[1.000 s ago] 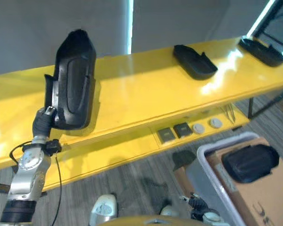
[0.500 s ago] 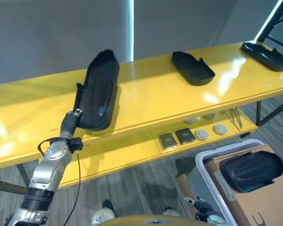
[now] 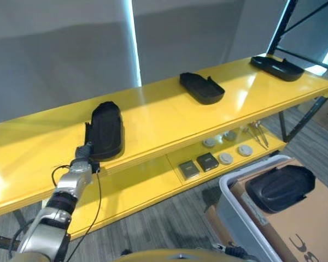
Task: Move parts from the plastic box to the shelf.
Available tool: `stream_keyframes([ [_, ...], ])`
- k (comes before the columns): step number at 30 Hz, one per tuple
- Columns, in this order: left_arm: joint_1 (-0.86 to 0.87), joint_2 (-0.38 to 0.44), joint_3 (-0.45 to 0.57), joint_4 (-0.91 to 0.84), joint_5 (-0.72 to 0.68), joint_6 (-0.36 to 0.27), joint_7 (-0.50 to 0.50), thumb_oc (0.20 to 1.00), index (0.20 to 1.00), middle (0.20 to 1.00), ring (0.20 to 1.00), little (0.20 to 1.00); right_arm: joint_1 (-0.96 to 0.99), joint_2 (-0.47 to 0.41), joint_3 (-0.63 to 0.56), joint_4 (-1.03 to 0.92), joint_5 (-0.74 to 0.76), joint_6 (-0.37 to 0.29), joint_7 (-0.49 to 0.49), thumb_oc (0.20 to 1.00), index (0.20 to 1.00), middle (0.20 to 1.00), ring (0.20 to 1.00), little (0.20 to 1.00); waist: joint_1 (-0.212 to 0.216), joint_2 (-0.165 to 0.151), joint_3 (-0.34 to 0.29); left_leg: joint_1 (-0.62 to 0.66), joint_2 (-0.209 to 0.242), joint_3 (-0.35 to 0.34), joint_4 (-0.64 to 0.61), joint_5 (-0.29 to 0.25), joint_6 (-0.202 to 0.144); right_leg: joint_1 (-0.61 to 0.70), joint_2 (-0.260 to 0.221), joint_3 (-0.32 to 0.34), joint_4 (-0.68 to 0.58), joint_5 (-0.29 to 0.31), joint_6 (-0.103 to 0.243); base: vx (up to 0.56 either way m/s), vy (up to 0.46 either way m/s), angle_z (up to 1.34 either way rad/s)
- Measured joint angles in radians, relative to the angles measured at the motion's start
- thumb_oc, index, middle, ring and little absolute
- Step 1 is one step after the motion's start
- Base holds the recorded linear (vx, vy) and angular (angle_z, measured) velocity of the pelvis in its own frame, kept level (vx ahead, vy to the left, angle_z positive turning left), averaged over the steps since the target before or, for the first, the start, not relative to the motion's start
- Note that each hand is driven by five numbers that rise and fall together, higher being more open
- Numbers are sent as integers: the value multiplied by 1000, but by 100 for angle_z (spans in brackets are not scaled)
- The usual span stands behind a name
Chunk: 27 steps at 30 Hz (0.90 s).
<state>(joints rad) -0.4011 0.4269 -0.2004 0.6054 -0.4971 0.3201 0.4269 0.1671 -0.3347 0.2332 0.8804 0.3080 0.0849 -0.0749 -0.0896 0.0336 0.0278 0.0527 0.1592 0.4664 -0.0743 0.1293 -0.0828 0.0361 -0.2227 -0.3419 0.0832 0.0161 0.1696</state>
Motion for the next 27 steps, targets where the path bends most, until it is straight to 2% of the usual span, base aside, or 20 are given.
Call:
stream_keyframes([
  [5,-37,-77,-4,47,12,-23,71,200,200,200,200,200,-2,5,21,-5,89,-18,55,1000,1000,1000,1000,1000,-20,-6,-10,1,6,2,1,0,0,-1,3,3,1,-5,-9,11,-17,-2],
  [10,-90,-116,-9,134,28,-31,139,200,200,200,200,200,6,1,39,-51,139,-56,119,1000,1000,1000,1000,1000,-38,-8,-11,2,8,4,2,1,-1,-6,5,5,0,-5,-10,9,-13,-1],
  [21,-98,-113,-9,155,29,-67,162,200,200,200,200,200,9,4,37,-38,178,-71,206,1000,1000,1000,1000,1000,-42,-21,-11,16,13,26,0,1,-1,3,19,23,-36,16,-10,3,-10,-5],
  [22,-98,-113,-9,157,29,-67,162,551,551,551,551,551,9,4,37,-38,178,-72,206,1000,1000,1000,1000,1000,-42,-22,-11,17,13,27,-1,1,-1,4,19,24,-37,16,-10,5,-6,-7],
  [23,-98,-113,-8,159,29,-76,164,1000,1000,1000,1000,1000,10,4,37,-38,178,-81,205,1000,1000,1000,1000,1000,-44,-26,-12,18,13,28,-7,1,-2,4,19,25,-40,16,-11,7,-5,-3],
  [27,-98,-114,-9,159,29,-91,162,1000,1000,1000,1000,1000,10,5,37,-38,178,-83,205,1000,1000,1000,1000,1000,-45,-34,-14,19,12,28,-9,2,-3,5,19,26,-43,16,-11,0,0,0],
])
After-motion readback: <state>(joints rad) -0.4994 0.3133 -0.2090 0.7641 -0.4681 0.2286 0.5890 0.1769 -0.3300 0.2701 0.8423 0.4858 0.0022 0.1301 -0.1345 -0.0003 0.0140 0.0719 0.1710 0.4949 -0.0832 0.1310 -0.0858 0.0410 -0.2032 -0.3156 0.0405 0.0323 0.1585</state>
